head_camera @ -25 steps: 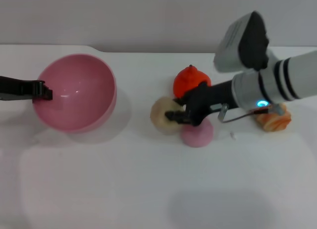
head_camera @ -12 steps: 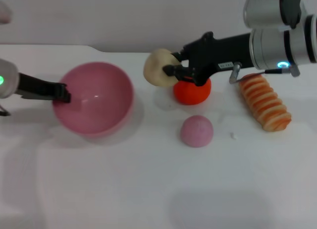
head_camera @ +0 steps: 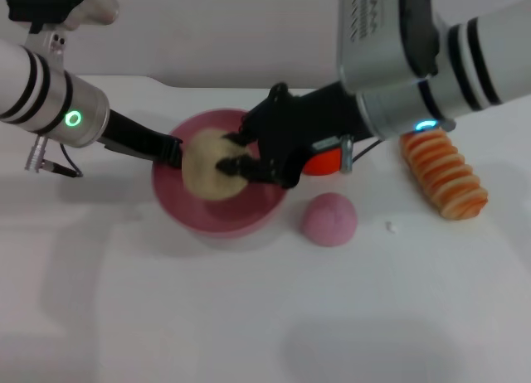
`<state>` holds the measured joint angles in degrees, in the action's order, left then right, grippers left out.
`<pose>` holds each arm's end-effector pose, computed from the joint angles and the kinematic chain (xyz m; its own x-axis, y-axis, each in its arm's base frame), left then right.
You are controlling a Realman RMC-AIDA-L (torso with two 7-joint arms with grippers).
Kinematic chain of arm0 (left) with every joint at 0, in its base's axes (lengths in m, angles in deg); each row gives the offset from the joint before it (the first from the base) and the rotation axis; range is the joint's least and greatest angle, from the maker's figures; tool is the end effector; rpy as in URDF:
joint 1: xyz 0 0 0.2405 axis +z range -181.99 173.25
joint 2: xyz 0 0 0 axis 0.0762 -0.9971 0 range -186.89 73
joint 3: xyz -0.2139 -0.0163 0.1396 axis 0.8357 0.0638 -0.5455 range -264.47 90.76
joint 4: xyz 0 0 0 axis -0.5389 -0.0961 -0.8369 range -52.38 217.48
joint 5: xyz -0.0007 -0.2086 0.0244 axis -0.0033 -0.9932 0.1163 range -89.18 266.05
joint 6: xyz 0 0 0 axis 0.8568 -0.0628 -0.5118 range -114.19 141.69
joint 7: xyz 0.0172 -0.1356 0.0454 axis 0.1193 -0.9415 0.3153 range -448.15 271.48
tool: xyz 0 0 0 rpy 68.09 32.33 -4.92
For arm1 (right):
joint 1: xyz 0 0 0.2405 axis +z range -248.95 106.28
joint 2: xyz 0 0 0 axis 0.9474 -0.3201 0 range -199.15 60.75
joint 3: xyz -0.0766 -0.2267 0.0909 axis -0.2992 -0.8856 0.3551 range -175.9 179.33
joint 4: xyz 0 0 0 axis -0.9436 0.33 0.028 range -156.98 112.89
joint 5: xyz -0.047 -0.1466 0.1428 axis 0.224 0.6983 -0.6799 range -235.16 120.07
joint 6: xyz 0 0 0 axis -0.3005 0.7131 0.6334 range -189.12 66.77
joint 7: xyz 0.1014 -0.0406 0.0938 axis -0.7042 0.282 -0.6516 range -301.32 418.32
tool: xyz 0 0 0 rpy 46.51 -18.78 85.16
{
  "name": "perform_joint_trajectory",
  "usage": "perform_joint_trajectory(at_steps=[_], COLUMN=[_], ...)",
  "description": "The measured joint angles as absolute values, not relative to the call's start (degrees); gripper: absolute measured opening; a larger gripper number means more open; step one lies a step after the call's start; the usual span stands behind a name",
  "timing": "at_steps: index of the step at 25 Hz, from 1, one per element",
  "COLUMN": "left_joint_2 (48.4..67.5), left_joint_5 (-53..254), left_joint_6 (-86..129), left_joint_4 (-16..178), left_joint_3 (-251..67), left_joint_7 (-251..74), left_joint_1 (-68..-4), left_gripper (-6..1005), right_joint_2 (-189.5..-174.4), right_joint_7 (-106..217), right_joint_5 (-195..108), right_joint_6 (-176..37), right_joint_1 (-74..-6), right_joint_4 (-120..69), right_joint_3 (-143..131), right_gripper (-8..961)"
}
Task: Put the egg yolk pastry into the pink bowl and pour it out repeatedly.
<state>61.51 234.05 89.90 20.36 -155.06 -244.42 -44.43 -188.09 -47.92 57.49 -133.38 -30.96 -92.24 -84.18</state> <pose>-0.1970 0.4010 0.0042 0.5382 0.8340 0.1217 0.7836 -0.4420 -0.4366 0.0773 0.3645 -0.0458 0.9901 0.0777 -0.1165 0.0562 -0.9824 -0.1779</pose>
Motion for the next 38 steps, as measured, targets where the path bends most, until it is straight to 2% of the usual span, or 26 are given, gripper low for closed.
perform_joint_trajectory(at_steps=[2,7,13,18,22,27,29,33,38], left_joint_2=[61.52,61.46,61.27,61.39,61.14,61.06,61.08,61.17,61.54], left_joint_5=[233.78,233.72,233.72,233.22,229.49,229.13,230.14,236.01,243.67], left_joint_6=[89.84,89.73,89.14,85.54,77.16,56.49,49.53,34.77,16.38], left_joint_4=[20.34,20.13,20.12,14.28,2.38,-9.50,-10.40,-6.89,4.03], left_joint_3=[-155.23,-155.26,-155.31,-156.15,-163.59,-178.20,-182.88,-192.54,-201.14], left_joint_7=[-244.43,-244.42,-243.76,-242.75,-240.15,-234.12,-232.09,-228.69,-227.32], left_joint_1=[-44.80,-44.86,-44.06,-39.48,-30.30,-18.38,-15.97,-14.54,-15.82], left_gripper=[3,3,4,4,5,5,5,5,4], right_joint_2=[-188.18,-188.29,-188.36,-188.48,-188.30,-188.07,-188.06,-188.08,-188.07], right_joint_7=[-47.97,-48.33,-49.40,-52.90,-53.38,-53.11,-53.06,-53.04,-52.98], right_joint_5=[57.49,57.27,57.34,57.14,57.15,57.15,57.15,57.01,55.89], right_joint_6=[-133.38,-133.41,-132.99,-128.28,-127.27,-126.74,-126.67,-126.69,-127.13], right_joint_1=[-31.03,-31.41,-32.51,-36.52,-38.63,-42.08,-43.35,-45.48,-45.92], right_joint_4=[-92.29,-92.76,-93.06,-91.92,-89.03,-84.41,-83.32,-81.79,-80.50], right_joint_3=[-85.30,-85.85,-84.55,-74.14,-67.34,-58.18,-55.56,-51.67,-51.35], right_gripper=[188,413,497,501,504,507,509,512,515])
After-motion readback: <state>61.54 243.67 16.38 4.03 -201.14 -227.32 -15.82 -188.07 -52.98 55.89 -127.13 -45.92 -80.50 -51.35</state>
